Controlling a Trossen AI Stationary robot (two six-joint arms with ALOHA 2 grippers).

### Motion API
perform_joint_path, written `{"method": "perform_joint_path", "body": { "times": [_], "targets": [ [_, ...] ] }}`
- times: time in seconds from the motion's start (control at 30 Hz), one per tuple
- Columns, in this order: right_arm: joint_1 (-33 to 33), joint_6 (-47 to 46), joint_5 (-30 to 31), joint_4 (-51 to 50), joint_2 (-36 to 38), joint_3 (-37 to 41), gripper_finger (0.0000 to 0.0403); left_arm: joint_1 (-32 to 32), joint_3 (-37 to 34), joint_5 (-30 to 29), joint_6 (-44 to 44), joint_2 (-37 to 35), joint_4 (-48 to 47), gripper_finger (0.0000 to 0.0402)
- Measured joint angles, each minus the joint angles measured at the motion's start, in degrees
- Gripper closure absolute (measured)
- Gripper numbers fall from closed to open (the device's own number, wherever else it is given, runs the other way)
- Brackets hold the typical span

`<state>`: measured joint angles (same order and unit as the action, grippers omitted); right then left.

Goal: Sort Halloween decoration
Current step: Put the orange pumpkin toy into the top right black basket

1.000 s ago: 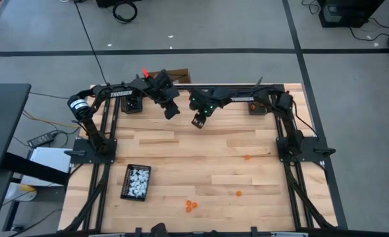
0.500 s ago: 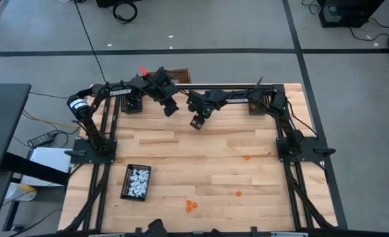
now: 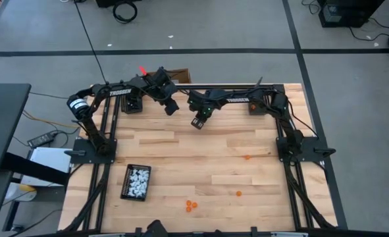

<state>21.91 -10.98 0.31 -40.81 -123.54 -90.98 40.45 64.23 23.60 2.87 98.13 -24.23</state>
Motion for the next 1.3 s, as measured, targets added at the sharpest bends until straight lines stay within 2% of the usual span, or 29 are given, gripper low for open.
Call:
{"method": "perform_joint_path", "body": {
  "times": [0.2, 0.37, 0.57, 0.8, 0.93, 1.1, 1.2, 1.3],
  "targets": [
    [0.16, 1.63, 0.09, -10.56, 1.62, 0.13, 0.0323, -0.15, 0.0, -0.05, -3.58, 0.0, 0.0, 0.0208],
    [1.52, 3.61, 1.89, -18.59, 6.07, 0.17, 0.0325, -0.17, 0.0, -0.4, -6.2, 0.0, 0.0, 0.0208],
    [6.74, 5.44, 3.14, -19.55, 16.25, 4.76, 0.0338, -0.68, 0.0, -0.44, -8.26, 0.0, 0.1, 0.0208],
    [17.33, 7.16, 3.83, -21.95, 30.28, 16.7, 0.0344, -2.82, 0.0, -2.08, -8.84, 0.0, 1.87, 0.0208],
    [23.43, 8.01, 5.01, -20.82, 36.76, 26.13, 0.0344, -3.85, 0.0, -2.4, -9.76, 0.01, 4.55, 0.0208],
    [28.17, 7.72, 5.65, -13.92, 39.6, 34.22, 0.0341, -4.72, 0.0, -3.0, -12.18, 0.0, 8.58, 0.0208],
    [29.05, 6.8, 5.38, -10.56, 40.31, 36.34, 0.032, -4.72, 0.0, -3.03, -14.76, 0.02, 9.7, 0.0208],
    [29.38, 6.06, 5.01, -7.89, 41.08, 36.35, 0.028, -4.7, 0.0, -2.98, -18.07, 0.02, 9.67, 0.0208]
  ]
}}
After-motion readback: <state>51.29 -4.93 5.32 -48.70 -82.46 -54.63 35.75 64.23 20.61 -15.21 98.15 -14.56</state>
